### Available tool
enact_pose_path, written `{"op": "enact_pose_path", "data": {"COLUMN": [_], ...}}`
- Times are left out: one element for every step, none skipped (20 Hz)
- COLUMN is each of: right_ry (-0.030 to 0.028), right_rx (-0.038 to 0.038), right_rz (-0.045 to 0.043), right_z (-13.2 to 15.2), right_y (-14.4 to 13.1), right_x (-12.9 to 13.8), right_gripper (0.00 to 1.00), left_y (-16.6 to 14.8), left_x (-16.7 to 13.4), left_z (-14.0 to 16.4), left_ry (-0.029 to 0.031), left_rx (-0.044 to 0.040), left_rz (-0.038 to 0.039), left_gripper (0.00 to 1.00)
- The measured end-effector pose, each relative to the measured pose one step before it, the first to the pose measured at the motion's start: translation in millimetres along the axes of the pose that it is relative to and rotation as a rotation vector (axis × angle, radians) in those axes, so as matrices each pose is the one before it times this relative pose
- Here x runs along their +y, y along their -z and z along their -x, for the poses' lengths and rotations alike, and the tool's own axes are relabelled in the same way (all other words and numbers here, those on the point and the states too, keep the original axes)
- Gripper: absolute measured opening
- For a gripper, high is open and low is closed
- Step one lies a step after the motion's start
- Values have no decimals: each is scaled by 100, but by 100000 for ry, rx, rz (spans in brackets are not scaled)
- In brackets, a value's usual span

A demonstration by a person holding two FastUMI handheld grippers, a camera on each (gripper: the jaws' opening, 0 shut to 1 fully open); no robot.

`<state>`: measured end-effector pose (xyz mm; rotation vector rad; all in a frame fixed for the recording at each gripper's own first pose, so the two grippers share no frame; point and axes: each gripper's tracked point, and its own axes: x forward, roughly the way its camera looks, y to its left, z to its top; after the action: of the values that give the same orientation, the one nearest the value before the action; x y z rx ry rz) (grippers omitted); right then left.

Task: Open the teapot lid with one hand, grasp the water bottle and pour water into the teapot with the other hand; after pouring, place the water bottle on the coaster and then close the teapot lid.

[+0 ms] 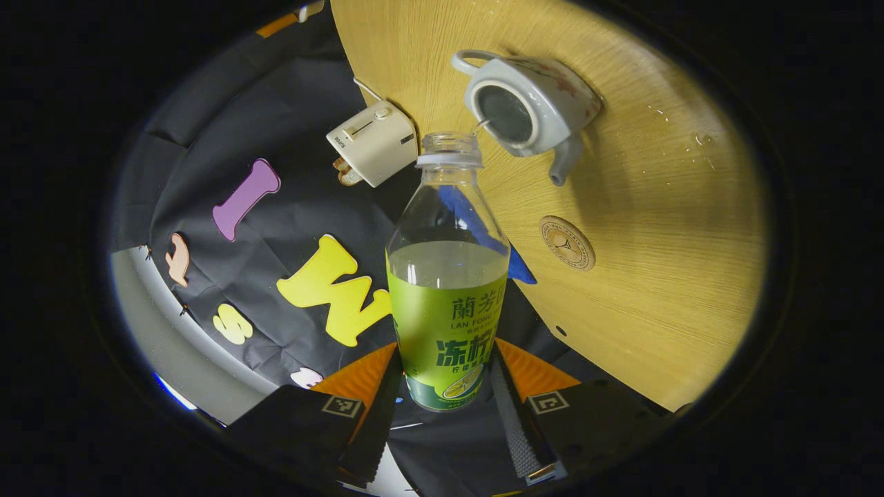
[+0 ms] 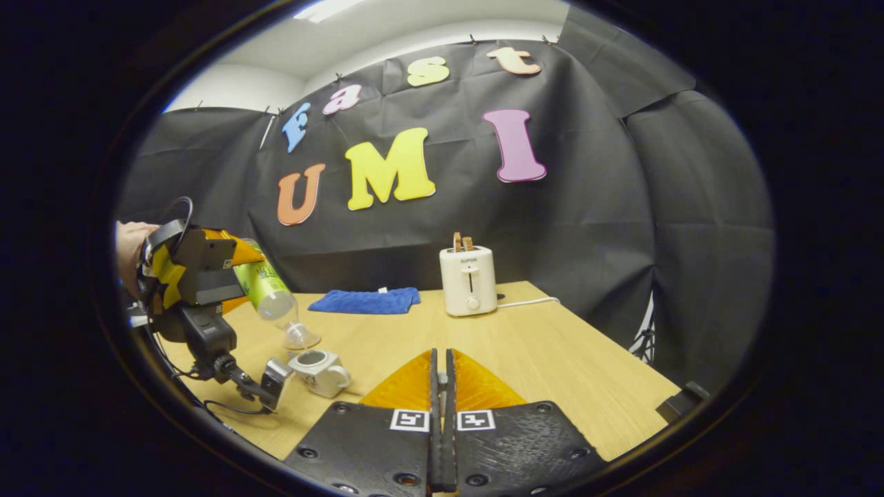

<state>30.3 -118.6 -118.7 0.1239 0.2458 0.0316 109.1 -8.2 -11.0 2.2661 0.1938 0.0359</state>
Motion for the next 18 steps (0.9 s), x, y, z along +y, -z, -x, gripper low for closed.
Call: {"op": "enact_pose_path", "data": {"right_ry": [-7,-48,64,48,27,31,52,22,-77,-40,-61,-13,51,104,81,115,194,16], "right_rx": [-128,-1,-171,60,9,-18,-45,33,56,-75,46,16,-4,-108,-46,-180,-57,84], "right_rz": [62,16,-78,57,39,-44,27,24,-15,96,10,30,114,24,-13,85,49,69], "right_z": [-13,83,1,-119,-21,39,25,5,-4,20,40,-51,-4,-64,139,-18,95,0], "right_y": [-44,12,-57,24,-35,41,-59,33,-35,30,-20,17,-33,-17,-69,18,-106,60], "right_x": [48,-88,-22,47,-1,-69,-58,32,55,-23,71,33,-40,47,-4,-31,-49,105], "right_gripper": [0,0,0,0,0,0,0,0,0,0,0,0,0,0,0,0,0,0], "left_y": [9,-156,43,51,23,15,-41,15,-76,132,-36,79,11,119,105,83,57,117], "left_x": [55,-31,-30,-153,27,-26,-34,60,47,-48,-35,63,40,68,-20,-252,-289,-306], "left_z": [16,130,-133,-31,105,-160,-36,75,87,-72,47,-44,-122,-10,0,-35,-24,35], "left_ry": [147,78,147,445,254,253,205,-36,-175,-74,122,-277,-92,-279,-197,329,638,530], "left_rx": [25,-9,420,-74,237,76,-119,-81,-158,53,-4,-4,182,-42,37,-356,197,-224], "left_rz": [-552,-336,-170,31,20,-34,10,0,140,254,250,310,368,676,1492,1896,2031,3026], "left_gripper": [72,72,72,72,72,72,72,72,72,72,72,72,72,72,72,72,72,72]}}
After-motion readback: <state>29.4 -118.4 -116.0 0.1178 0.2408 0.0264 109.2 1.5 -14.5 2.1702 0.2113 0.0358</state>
